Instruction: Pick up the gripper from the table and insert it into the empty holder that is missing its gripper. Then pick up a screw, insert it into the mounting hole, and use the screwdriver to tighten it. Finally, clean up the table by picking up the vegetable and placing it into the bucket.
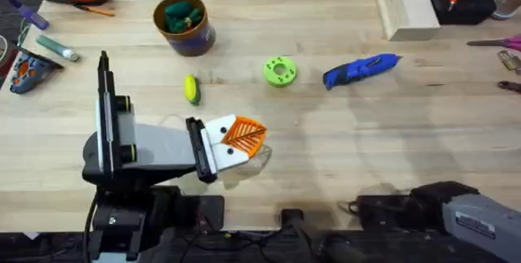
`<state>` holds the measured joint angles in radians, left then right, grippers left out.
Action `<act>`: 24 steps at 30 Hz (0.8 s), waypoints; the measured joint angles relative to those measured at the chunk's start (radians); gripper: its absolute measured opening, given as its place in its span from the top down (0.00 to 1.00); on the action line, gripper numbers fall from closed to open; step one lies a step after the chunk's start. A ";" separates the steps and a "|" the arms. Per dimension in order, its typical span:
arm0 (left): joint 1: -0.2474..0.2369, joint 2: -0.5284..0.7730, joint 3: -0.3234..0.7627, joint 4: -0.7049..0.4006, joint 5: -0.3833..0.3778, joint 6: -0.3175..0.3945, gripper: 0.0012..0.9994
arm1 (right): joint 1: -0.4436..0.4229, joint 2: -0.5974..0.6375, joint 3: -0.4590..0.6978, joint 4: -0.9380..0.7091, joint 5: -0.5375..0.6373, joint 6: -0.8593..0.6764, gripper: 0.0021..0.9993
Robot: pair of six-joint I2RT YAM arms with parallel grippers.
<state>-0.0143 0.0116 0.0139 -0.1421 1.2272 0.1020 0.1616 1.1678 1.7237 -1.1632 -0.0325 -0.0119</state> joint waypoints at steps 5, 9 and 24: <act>0.000 0.000 0.000 0.000 0.000 0.000 0.99 | 0.000 -0.108 -0.134 0.004 0.036 -0.007 0.01; 0.000 0.000 0.000 0.000 0.000 0.000 0.99 | 0.000 -0.190 -0.349 0.110 0.034 -0.002 0.01; 0.000 0.000 0.000 0.000 0.000 0.000 0.99 | 0.000 -0.374 -0.830 0.452 -0.107 0.055 0.01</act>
<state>-0.0143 0.0116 0.0139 -0.1421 1.2270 0.1020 0.1616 0.7940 0.8936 -0.7116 -0.1398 0.0428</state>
